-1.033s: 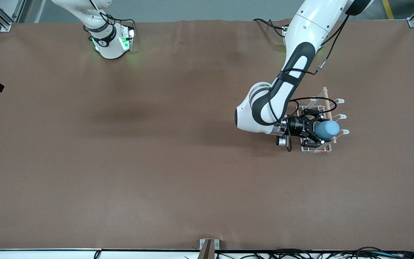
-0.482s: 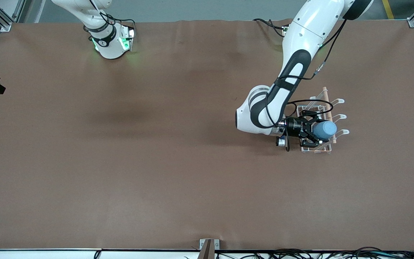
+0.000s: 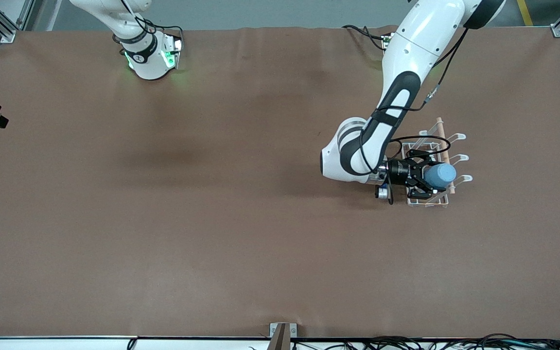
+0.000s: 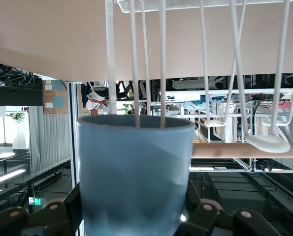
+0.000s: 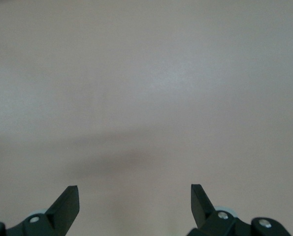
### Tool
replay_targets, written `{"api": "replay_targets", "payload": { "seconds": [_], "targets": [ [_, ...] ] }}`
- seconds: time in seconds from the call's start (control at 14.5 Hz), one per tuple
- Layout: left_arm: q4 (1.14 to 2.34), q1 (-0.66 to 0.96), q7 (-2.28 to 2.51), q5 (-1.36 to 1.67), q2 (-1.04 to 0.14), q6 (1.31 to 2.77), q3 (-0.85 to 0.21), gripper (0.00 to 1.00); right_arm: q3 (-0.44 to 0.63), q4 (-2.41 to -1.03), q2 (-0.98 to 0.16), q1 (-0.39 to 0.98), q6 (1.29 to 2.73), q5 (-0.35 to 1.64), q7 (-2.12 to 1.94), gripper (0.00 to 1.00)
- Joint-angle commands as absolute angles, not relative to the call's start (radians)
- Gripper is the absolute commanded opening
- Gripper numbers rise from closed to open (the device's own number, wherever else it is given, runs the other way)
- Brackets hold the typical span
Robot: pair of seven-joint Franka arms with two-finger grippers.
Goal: Hang cup on cup holder
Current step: 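Lower the cup onto a rack hook with the left gripper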
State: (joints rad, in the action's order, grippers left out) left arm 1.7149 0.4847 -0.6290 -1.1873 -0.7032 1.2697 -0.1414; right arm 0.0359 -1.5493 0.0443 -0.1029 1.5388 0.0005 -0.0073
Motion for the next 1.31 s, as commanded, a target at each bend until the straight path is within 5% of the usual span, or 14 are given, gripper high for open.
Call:
{"api": "replay_targets", "payload": {
  "seconds": [0.0,0.28,0.41,0.48,0.55,0.69,1.24],
  "targets": [
    [1.718,0.483,-0.641,-1.192,-0.687,1.256,-0.143,0.16,0.040,-1.542,0.041,-0.098,1.534,0.009,-0.003,1.00],
    [1.721,0.486,-0.638,-1.175,-0.687,1.255,-0.143,0.16,0.040,-1.542,0.041,-0.098,1.536,0.009,-0.005,1.00],
    [1.721,0.486,-0.627,-1.167,-0.687,1.255,-0.143,0.36,0.040,-1.542,0.041,-0.098,1.536,0.009,-0.005,1.00],
    [1.721,0.486,-0.618,-1.152,-0.684,1.255,-0.143,0.62,0.040,-1.542,0.041,-0.098,1.537,0.009,-0.003,1.00],
    [1.717,0.485,-0.611,-1.132,-0.680,1.253,-0.143,0.78,0.040,-1.542,0.041,-0.098,1.537,0.009,-0.003,1.00],
    [1.715,0.483,-0.611,-1.123,-0.666,1.253,-0.143,0.92,0.040,-1.542,0.041,-0.098,1.537,0.009,-0.005,1.00],
    [1.669,0.483,-0.626,-1.088,-0.635,1.253,-0.143,1.00,0.040,-1.542,0.041,-0.100,1.537,0.006,-0.005,1.00]
  ]
}}
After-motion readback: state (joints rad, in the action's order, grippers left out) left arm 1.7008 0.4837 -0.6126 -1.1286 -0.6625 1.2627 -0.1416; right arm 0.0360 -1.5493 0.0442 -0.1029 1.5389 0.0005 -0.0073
